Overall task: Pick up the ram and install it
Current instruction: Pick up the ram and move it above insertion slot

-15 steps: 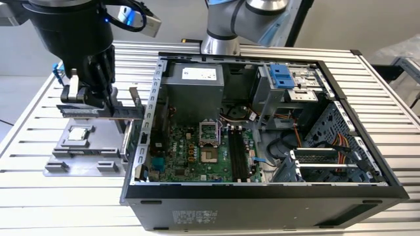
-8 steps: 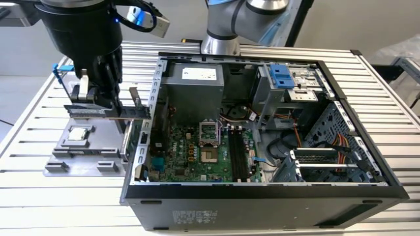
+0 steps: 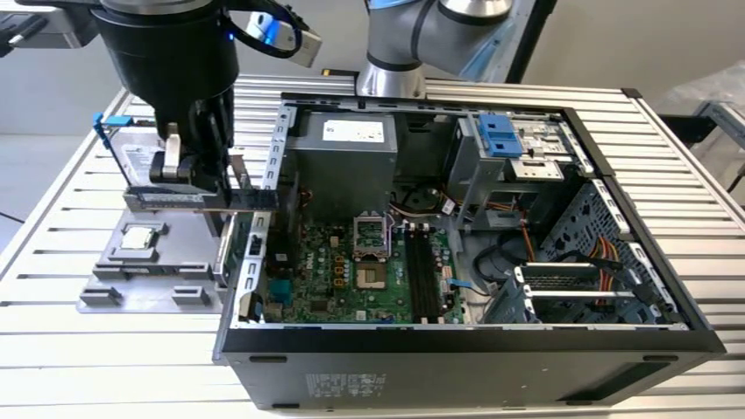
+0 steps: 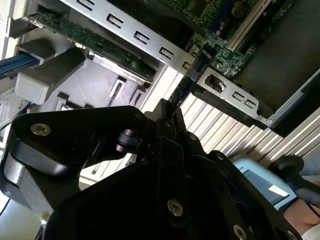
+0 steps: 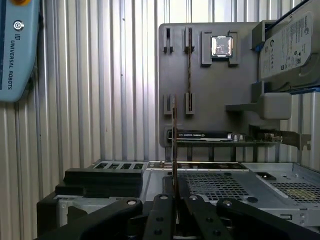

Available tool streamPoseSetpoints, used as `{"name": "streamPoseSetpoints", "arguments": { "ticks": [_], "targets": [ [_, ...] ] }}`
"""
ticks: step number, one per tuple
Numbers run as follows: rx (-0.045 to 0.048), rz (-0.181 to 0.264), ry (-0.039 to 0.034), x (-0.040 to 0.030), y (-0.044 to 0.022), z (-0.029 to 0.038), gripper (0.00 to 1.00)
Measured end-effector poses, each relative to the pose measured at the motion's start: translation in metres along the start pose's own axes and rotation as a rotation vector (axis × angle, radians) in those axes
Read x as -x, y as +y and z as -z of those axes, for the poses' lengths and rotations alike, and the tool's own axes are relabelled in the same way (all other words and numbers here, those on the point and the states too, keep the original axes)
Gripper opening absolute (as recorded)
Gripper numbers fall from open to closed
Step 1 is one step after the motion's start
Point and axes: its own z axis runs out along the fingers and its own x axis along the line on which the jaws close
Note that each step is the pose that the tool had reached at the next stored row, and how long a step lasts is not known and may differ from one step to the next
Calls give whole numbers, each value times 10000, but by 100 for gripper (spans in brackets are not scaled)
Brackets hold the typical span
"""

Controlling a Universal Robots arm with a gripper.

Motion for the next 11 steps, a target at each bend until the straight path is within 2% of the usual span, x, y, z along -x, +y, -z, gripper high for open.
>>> {"name": "streamPoseSetpoints", "arguments": {
  "ticks": [11],
  "targets": [
    [0,1,0,4,-180,4,0]
  ]
}}
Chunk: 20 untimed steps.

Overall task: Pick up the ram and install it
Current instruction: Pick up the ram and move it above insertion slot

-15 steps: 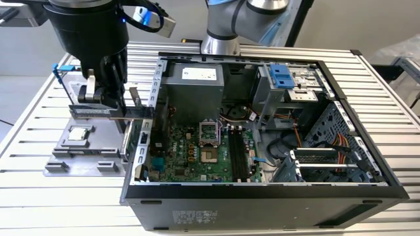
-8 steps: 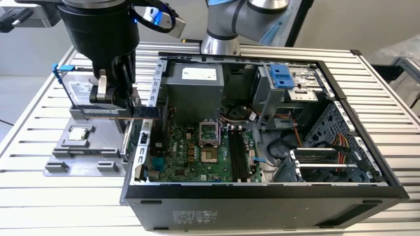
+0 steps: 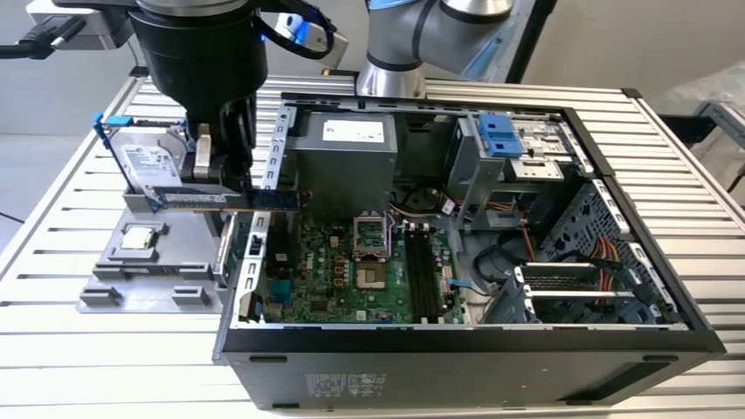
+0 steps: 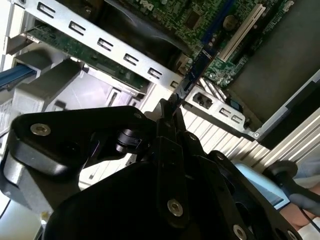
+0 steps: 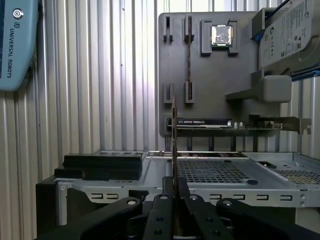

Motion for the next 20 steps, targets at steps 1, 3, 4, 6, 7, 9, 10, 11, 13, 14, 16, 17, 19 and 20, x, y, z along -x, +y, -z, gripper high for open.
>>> {"name": "streamPoseSetpoints", "arguments": {
  "ticks": [1,3,4,6,7,9,10,11,13,14,16,17,19,20],
  "targets": [
    [0,0,0,0,-16,0,0],
    [-1,0,-1,1,-53,1,0],
    [0,0,0,2,-71,1,0],
    [-1,0,-1,3,-106,2,0],
    [0,1,-1,3,-125,2,0],
    [0,0,0,4,-163,3,0],
    [0,0,0,4,-180,4,0],
    [0,0,0,5,-199,4,0],
    [-1,0,-1,6,-237,4,0],
    [0,0,0,6,-257,5,0],
    [0,0,0,7,-299,6,0],
    [0,1,0,7,-322,7,0],
    [0,0,-1,9,-366,7,0],
    [0,0,-1,9,-389,8,0]
  ]
}}
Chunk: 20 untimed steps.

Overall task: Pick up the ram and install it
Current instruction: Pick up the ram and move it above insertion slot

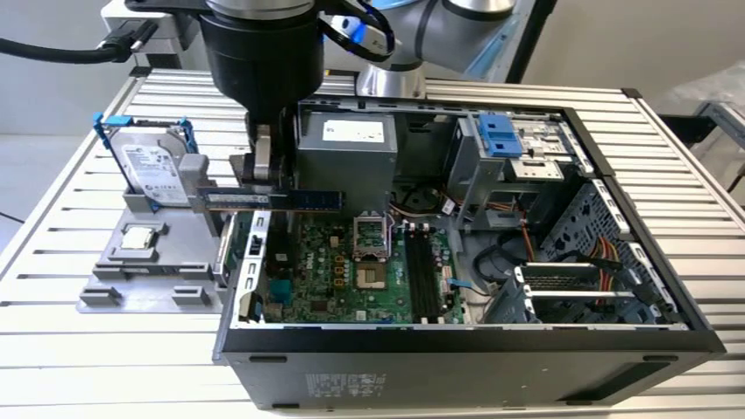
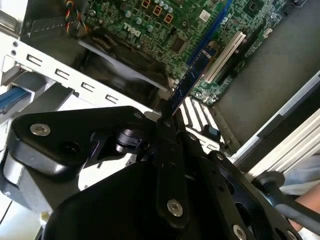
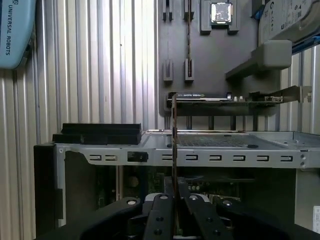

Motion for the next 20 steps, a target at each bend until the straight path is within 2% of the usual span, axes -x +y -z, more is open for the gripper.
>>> {"name": "streamPoseSetpoints", "arguments": {
  "ticks": [20],
  "targets": [
    [0,0,1,12,-497,10,0]
  ]
}}
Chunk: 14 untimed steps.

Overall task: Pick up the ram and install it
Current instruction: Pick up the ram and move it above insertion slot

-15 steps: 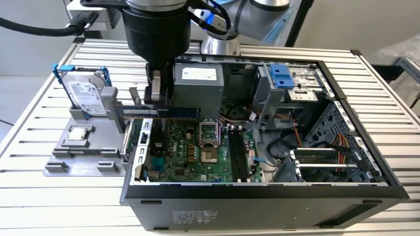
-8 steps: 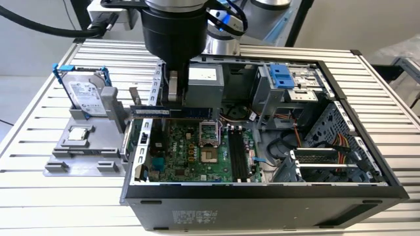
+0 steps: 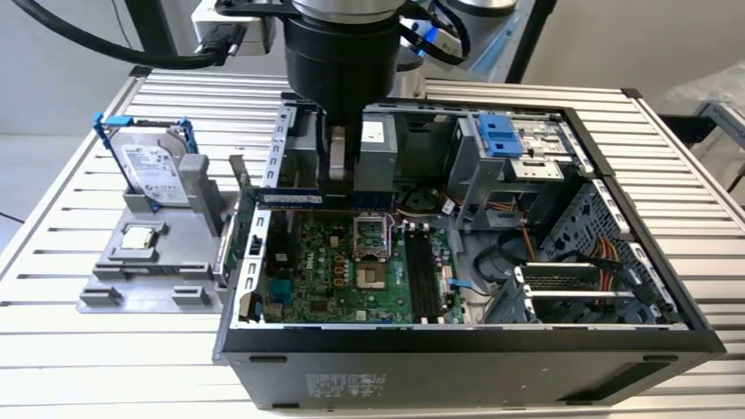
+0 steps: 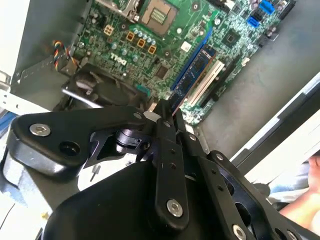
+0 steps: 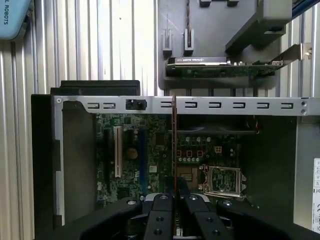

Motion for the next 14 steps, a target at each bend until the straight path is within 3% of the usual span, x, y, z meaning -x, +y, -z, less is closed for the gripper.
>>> {"name": "streamPoseSetpoints", "arguments": {
  "ticks": [14],
  "targets": [
    [0,0,0,8,-339,7,0]
  ]
}}
